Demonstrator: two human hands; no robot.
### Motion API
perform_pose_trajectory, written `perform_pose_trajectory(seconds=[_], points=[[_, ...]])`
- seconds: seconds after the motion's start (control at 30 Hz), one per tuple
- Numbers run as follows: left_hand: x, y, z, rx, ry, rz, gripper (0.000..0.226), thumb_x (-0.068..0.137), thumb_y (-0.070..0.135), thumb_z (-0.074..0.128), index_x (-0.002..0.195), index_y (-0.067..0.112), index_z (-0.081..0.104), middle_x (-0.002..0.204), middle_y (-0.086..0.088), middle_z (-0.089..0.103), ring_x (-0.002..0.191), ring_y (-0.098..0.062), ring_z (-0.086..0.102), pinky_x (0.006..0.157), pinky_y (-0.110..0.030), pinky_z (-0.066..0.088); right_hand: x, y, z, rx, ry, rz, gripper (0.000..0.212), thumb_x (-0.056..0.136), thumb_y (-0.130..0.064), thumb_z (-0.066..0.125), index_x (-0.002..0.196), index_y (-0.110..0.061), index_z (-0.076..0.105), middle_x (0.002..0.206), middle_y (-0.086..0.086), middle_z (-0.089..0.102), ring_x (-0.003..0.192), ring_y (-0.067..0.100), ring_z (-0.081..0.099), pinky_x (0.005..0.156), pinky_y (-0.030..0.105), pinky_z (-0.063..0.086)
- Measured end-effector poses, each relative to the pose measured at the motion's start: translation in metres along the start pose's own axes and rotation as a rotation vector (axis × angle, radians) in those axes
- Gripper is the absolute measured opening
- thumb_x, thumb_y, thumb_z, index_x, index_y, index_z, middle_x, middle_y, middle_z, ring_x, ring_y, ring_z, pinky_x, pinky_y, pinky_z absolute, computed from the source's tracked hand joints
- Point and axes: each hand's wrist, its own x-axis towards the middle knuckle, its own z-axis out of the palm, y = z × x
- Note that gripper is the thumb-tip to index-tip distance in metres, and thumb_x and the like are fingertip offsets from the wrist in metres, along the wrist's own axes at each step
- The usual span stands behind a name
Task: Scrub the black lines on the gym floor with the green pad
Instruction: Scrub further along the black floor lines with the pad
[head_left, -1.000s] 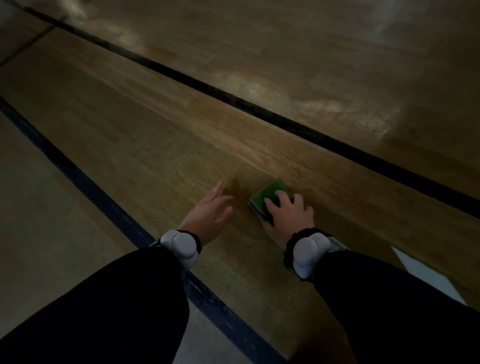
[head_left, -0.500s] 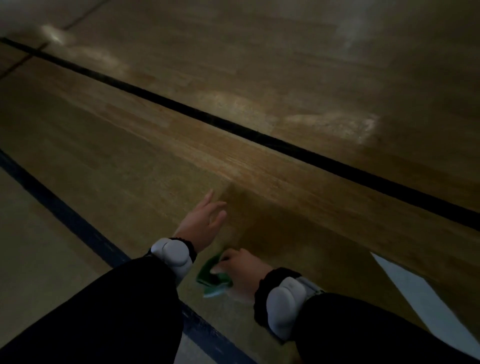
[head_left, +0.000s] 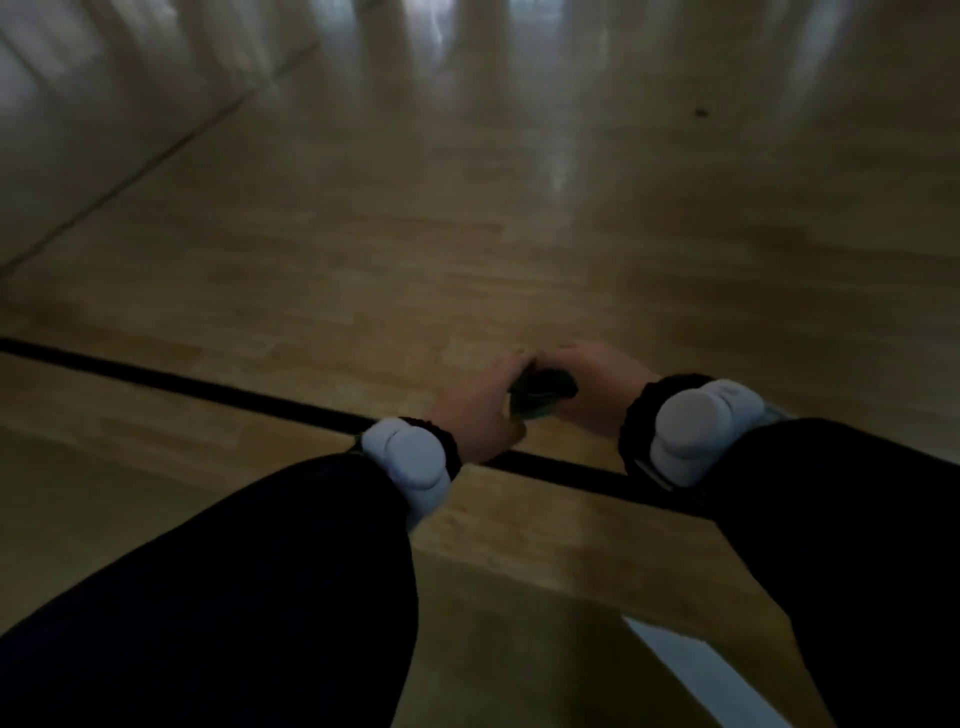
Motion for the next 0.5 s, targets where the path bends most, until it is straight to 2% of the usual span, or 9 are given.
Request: perform_pose_trajectory(seconds=[0.07, 0.13, 0.2, 0.27, 0.37, 0.43, 0.5], points=[[0.015, 0.025, -0.005, 0.015, 0.030, 0.038, 0.069, 0.087, 0.012, 0.063, 0.146, 0.017, 0.028, 0.150, -0.006, 0.035, 0.131, -0.026, 0.043, 0.104, -0.041, 0.041, -0.012, 0.011, -0.020, 0.064, 0.068, 0.017, 0.032, 0.090, -0.016, 0.056, 0.121, -0.022, 0.062, 0.119, 0.003, 0.064, 0.108, 0.025, 0.060, 0.093, 0.039, 0.049], [0.030, 0.048, -0.014, 0.022, 0.072, 0.066, 0.063, 0.086, 0.019, 0.067, 0.141, 0.018, 0.036, 0.140, -0.007, 0.047, 0.123, -0.026, 0.049, 0.100, -0.042, 0.043, -0.022, 0.024, -0.039, 0.115, 0.129, 0.003, 0.033, 0.087, -0.012, 0.057, 0.119, -0.020, 0.061, 0.120, 0.003, 0.062, 0.110, 0.024, 0.057, 0.094, 0.035, 0.047], [0.039, 0.068, -0.021, -0.020, 0.148, 0.074, 0.057, 0.086, 0.021, 0.067, 0.137, 0.018, 0.042, 0.129, -0.007, 0.056, 0.115, -0.025, 0.055, 0.096, -0.042, 0.046, -0.030, 0.036, -0.060, 0.158, 0.187, -0.029, 0.030, 0.087, -0.009, 0.057, 0.116, -0.016, 0.061, 0.117, 0.005, 0.060, 0.108, 0.025, 0.056, 0.086, 0.026, 0.042], [0.042, 0.082, -0.026, -0.062, 0.212, 0.053, 0.056, 0.086, 0.018, 0.066, 0.137, 0.017, 0.043, 0.125, -0.009, 0.059, 0.112, -0.026, 0.057, 0.091, -0.037, 0.047, -0.035, 0.041, -0.078, 0.150, 0.238, -0.039, 0.026, 0.088, -0.011, 0.057, 0.113, -0.015, 0.059, 0.111, 0.004, 0.059, 0.102, 0.024, 0.055, 0.077, 0.024, 0.039], [0.033, 0.113, -0.047, -0.068, 0.313, -0.002, 0.052, 0.086, 0.014, 0.066, 0.134, 0.016, 0.047, 0.122, -0.009, 0.060, 0.109, -0.025, 0.057, 0.080, -0.023, 0.042, -0.046, 0.039, -0.110, 0.201, 0.266, -0.077, 0.021, 0.087, -0.011, 0.058, 0.105, -0.020, 0.053, 0.103, 0.000, 0.054, 0.091, 0.020, 0.052, 0.073, 0.026, 0.041], [0.025, 0.123, -0.061, -0.069, 0.333, -0.019, 0.051, 0.086, 0.012, 0.066, 0.133, 0.016, 0.047, 0.125, -0.007, 0.058, 0.113, -0.022, 0.055, 0.078, -0.014, 0.037, -0.045, 0.033, -0.120, 0.205, 0.277, -0.097, 0.025, 0.085, -0.012, 0.060, 0.100, -0.024, 0.045, 0.103, 0.000, 0.049, 0.090, 0.021, 0.049, 0.075, 0.030, 0.045], [0.013, 0.132, -0.084, -0.007, 0.359, -0.018, 0.050, 0.086, 0.009, 0.064, 0.133, 0.015, 0.048, 0.132, -0.007, 0.055, 0.118, -0.021, 0.052, 0.079, -0.011, 0.034, -0.047, 0.021, -0.136, 0.145, 0.283, -0.109, 0.030, 0.083, -0.016, 0.061, 0.099, -0.029, 0.039, 0.105, -0.001, 0.045, 0.095, 0.023, 0.045, 0.082, 0.037, 0.048]])
